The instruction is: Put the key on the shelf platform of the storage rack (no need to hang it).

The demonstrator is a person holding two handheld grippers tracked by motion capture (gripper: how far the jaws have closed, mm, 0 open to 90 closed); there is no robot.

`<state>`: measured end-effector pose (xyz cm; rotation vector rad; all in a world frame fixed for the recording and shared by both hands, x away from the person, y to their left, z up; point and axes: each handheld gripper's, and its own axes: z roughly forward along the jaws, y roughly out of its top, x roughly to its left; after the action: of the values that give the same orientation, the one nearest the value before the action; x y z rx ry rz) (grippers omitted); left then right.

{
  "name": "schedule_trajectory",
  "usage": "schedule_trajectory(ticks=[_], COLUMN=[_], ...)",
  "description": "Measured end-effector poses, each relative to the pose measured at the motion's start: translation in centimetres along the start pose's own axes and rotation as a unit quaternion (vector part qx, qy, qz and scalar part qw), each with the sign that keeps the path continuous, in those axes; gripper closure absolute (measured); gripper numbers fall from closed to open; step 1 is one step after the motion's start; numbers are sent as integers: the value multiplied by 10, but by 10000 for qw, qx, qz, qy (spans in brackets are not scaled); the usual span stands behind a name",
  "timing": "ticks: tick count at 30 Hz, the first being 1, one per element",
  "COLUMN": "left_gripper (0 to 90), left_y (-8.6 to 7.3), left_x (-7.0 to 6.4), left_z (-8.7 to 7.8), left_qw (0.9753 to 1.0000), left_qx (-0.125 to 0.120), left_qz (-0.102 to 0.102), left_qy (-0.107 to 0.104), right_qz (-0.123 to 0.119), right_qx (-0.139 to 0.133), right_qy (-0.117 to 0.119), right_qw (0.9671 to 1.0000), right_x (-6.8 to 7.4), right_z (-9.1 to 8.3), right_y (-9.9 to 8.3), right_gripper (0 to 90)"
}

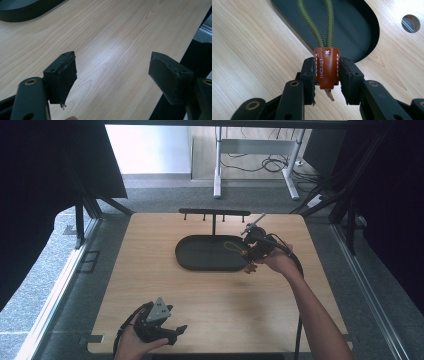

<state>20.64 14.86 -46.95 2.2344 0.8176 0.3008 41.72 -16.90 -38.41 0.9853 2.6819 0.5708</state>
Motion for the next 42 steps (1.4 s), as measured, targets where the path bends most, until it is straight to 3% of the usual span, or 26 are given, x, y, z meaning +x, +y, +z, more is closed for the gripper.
schedule_trajectory(ticks=[29,42], left_gripper=[229,229], left_y=[-1,-1], left_x=[2,2], left_z=[-1,-2], left_qw=[10000,10000], left_qx=[-16,-14], left_qz=[1,17], left_qy=[-7,-6], right_qz=[-35,87], right_qx=[117,121], right_qy=[-71,-32], right_qw=[9999,9999], right_x=[-13,-16], right_z=[21,26], right_y=[31,41], right_gripper=[669,669])
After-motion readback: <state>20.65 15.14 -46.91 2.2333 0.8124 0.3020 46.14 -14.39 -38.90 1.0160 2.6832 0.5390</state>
